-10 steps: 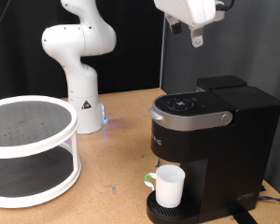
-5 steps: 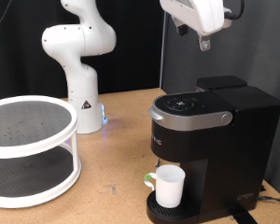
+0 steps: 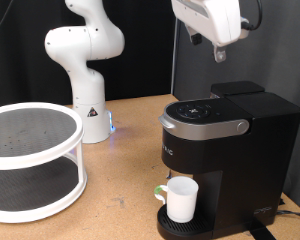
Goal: Make a cup of coffee with the keurig machine
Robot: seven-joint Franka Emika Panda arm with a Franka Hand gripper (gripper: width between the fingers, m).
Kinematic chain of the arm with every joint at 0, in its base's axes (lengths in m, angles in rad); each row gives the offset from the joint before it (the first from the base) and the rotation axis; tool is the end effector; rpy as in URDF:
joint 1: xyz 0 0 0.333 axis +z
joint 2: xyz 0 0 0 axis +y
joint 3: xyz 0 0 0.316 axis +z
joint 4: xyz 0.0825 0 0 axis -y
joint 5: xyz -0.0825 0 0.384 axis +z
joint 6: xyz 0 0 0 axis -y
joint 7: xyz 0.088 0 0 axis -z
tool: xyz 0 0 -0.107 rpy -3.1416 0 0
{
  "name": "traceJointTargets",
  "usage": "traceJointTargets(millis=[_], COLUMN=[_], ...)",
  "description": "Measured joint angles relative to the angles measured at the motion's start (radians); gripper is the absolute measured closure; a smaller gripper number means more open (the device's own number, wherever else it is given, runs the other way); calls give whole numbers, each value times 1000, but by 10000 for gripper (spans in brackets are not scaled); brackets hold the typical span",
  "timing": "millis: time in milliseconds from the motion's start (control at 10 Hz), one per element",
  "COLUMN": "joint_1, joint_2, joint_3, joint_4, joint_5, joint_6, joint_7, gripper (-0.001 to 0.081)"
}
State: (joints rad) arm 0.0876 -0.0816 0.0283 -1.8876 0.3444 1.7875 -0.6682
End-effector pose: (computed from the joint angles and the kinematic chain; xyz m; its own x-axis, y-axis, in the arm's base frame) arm 0.5293 0.0911 0.5416 0.7648 0.6191 0.1780 0.6428 -0.7150 -0.2750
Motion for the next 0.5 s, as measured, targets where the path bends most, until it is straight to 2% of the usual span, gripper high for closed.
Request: traceJointTargets(millis=[300,500], joint_1=[0,0], joint_2=[-3,-3], joint_3=[17,21], joint_4=[-63,-94], joint_5=[-47,-49], joint_6=[113,148], joint_7=[4,4], gripper=[1,1])
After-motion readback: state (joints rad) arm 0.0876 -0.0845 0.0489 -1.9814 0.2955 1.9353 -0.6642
